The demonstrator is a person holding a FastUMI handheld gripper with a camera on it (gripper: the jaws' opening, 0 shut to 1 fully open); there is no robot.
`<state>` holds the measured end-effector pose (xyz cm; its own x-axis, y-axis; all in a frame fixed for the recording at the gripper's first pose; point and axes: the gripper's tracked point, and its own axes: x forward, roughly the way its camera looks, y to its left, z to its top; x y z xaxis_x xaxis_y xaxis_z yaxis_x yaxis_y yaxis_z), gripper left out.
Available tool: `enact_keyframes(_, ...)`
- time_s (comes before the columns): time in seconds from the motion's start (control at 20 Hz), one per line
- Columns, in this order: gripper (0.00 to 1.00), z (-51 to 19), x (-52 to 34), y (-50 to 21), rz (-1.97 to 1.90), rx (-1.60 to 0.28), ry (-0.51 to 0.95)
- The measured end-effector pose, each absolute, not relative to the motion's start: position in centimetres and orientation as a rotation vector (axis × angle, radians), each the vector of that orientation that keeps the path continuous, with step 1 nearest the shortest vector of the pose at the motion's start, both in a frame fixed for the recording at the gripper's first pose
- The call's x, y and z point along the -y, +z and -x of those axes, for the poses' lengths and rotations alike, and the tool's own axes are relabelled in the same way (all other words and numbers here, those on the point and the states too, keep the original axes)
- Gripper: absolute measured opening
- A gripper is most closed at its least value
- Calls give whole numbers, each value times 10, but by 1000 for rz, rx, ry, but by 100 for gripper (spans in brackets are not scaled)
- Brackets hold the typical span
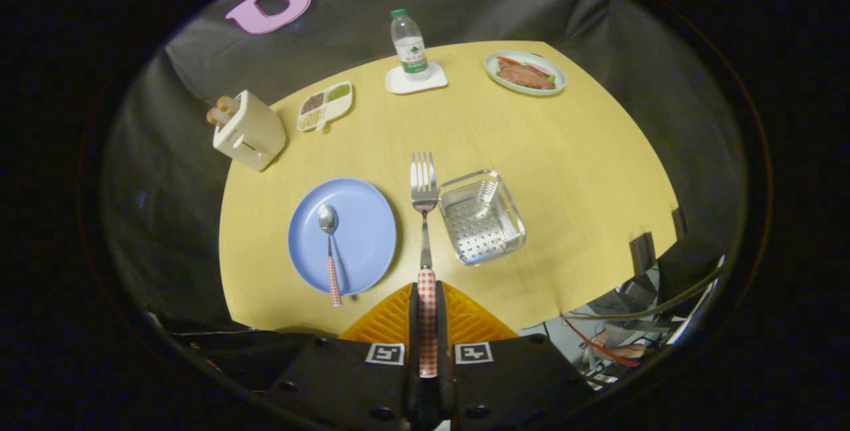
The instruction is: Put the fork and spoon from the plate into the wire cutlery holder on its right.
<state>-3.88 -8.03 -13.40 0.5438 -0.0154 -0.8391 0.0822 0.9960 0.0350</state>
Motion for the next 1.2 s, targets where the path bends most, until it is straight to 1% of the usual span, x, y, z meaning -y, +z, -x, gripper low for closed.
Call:
enact_keyframes(0.2,14,47,112,-156,-42,-1141,-83)
enact_keyframes(0.5,13,44,135,-178,51,-1369,-44)
enact_keyframes(0.75,13,36,133,-181,66,-1521,-6)
enact_keyframes(1.0,13,37,138,-173,167,-1646,12)
enact_keyframes(1.2,13,32,136,-158,201,-1670,20)
